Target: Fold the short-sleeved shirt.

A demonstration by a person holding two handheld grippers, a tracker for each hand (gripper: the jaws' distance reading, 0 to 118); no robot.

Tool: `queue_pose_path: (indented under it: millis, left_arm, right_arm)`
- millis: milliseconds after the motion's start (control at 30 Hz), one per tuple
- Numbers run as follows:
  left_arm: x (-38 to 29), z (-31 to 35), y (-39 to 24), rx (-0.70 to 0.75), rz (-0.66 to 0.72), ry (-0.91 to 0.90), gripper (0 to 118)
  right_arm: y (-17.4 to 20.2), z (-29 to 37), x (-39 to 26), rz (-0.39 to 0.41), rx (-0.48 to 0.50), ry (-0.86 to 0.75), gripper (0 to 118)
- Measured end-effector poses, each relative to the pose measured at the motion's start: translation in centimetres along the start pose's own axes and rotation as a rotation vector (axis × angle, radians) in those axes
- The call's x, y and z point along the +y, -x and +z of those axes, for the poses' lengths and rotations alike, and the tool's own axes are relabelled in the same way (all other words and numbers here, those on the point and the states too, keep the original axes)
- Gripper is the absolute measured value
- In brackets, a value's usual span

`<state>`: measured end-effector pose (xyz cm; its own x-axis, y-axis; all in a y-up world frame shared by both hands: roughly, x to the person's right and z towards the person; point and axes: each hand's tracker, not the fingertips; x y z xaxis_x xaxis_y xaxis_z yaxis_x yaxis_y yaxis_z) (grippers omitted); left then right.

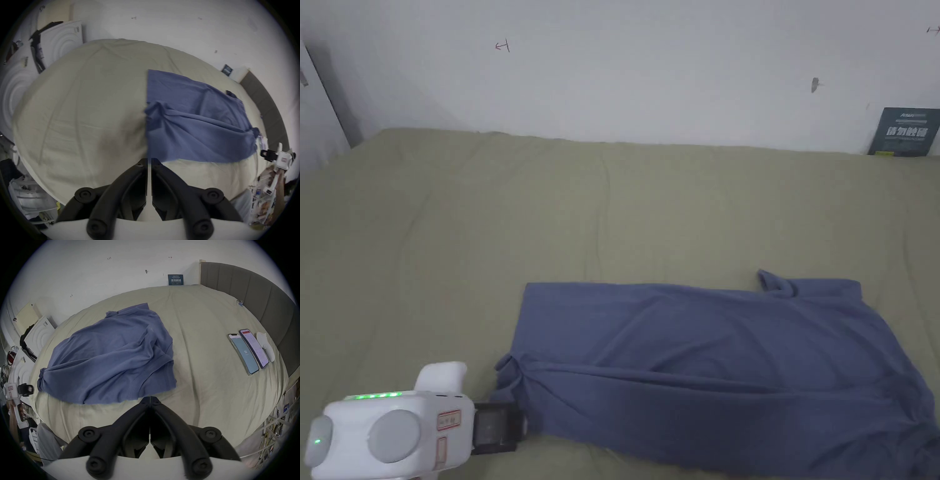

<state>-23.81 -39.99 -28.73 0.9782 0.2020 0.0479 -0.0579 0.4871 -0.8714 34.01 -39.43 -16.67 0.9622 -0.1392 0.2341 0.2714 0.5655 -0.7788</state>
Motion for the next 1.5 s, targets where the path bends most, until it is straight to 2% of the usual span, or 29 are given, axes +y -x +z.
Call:
queue_pose_path:
  millis: [33, 67, 233, 267, 300, 333, 367, 433, 500, 533, 600, 633, 667, 700, 767, 867, 967, 1000, 1067, 1100, 1133, 1167, 1233, 1400, 1500]
  left_arm:
    - [0.1, 0.4, 0.1, 0.046, -0.050, -0.068, 116]
    - [0.0, -0.3, -0.4, -0.025, -0.038, -0.036, 114]
    - [1.9, -4.0, -1.6, 0.023, -0.015, 0.003, 113]
    - [2.1, -4.5, -1.7, 0.023, -0.022, 0.014, 101]
    - [2.1, -4.8, -1.8, 0.021, -0.023, 0.018, 73]
    - [2.1, -5.0, -2.0, 0.018, -0.023, 0.023, 37]
    - [1.9, -5.2, -2.2, 0.044, -0.025, 0.023, 21]
    - [2.1, -4.8, -2.1, 0.065, -0.037, -0.011, 13]
    - [2.4, -4.5, -1.8, 0.061, -0.038, -0.014, 12]
    - [2.5, -4.4, -1.6, 0.059, -0.027, -0.020, 12]
    - [2.3, -4.5, -1.7, 0.024, -0.006, 0.022, 12]
    - [2.4, -4.6, -1.8, 0.026, -0.019, 0.026, 12]
    - [2.4, -4.7, -1.9, 0.030, -0.022, 0.025, 12]
    - [2.5, -4.7, -1.9, 0.032, -0.022, 0.025, 12]
    - [2.5, -4.7, -2.0, 0.029, -0.018, 0.019, 12]
    - [2.5, -4.7, -2.1, 0.034, -0.025, 0.017, 12]
    - [2.4, -4.7, -2.1, 0.032, -0.020, 0.018, 12]
    - [2.5, -4.7, -2.1, 0.032, -0.022, 0.019, 12]
    - [2.6, -4.7, -2.2, 0.032, -0.027, 0.025, 12]
    - [2.7, -4.6, -2.2, 0.031, -0.028, 0.027, 12]
    - [2.7, -4.5, -2.2, 0.033, -0.033, 0.026, 12]
    - [2.8, -4.4, -2.2, 0.039, -0.041, 0.028, 12]
    - [2.9, -4.2, -2.3, 0.053, -0.064, 0.035, 12]
    - [2.8, -3.2, -1.8, 0.067, -0.084, 0.039, 12]
    - [1.9, -2.2, -1.6, 0.079, -0.096, 0.039, 12]
  right_arm:
    - [0.1, 0.0, 0.0, 0.000, 0.001, -0.002, 0]
    - [0.1, -0.1, 0.0, 0.004, 0.004, 0.003, 0]
    - [-0.4, -0.7, 0.2, 0.011, 0.005, 0.010, 0]
    - [-1.1, -1.2, 0.3, 0.005, 0.002, 0.011, 0]
    - [-1.4, -1.3, 0.3, 0.004, 0.001, 0.010, 0]
    - [-1.8, -1.4, 0.5, 0.003, -0.003, 0.013, 0]
    - [-1.8, -1.4, 0.5, 0.004, -0.010, 0.015, 0]
    - [-2.1, -1.3, 0.6, 0.010, -0.015, 0.016, 0]
    - [-2.6, -1.3, 1.0, 0.015, -0.025, 0.010, 1]
    - [-2.4, -1.2, 1.0, 0.015, -0.024, 0.006, 5]
    - [-2.6, -1.5, 1.5, -0.006, -0.032, 0.009, 90]
    - [-2.7, -1.7, 1.8, -0.021, -0.022, 0.011, 118]
    - [-2.5, -1.9, 1.8, -0.049, 0.041, 0.014, 116]
    - [-2.6, -2.4, 1.8, -0.066, 0.064, 0.033, 116]
    - [-2.4, -2.5, 2.7, -0.074, 0.055, 0.040, 116]
    - [-1.0, -4.4, 3.2, 0.001, -0.006, 0.092, 116]
    - [-0.9, -7.1, 3.8, -0.004, -0.006, 0.159, 114]
    - [-0.8, -7.4, 3.9, -0.003, -0.007, 0.154, 102]
    - [-0.4, -6.5, 3.5, 0.074, -0.062, 0.112, 30]
    - [-0.5, -5.9, 3.4, 0.059, 0.005, 0.080, 16]
    - [-0.5, -5.2, 3.4, -0.005, 0.059, 0.099, 15]
    - [-0.3, -4.6, 3.3, 0.019, 0.028, 0.104, 14]
    - [0.0, -3.7, 2.9, 0.053, 0.037, 0.089, 14]
    - [-0.7, -2.5, 2.4, -0.012, 0.083, 0.097, 14]
    - [-0.7, -1.5, 1.2, -0.006, 0.091, 0.103, 14]
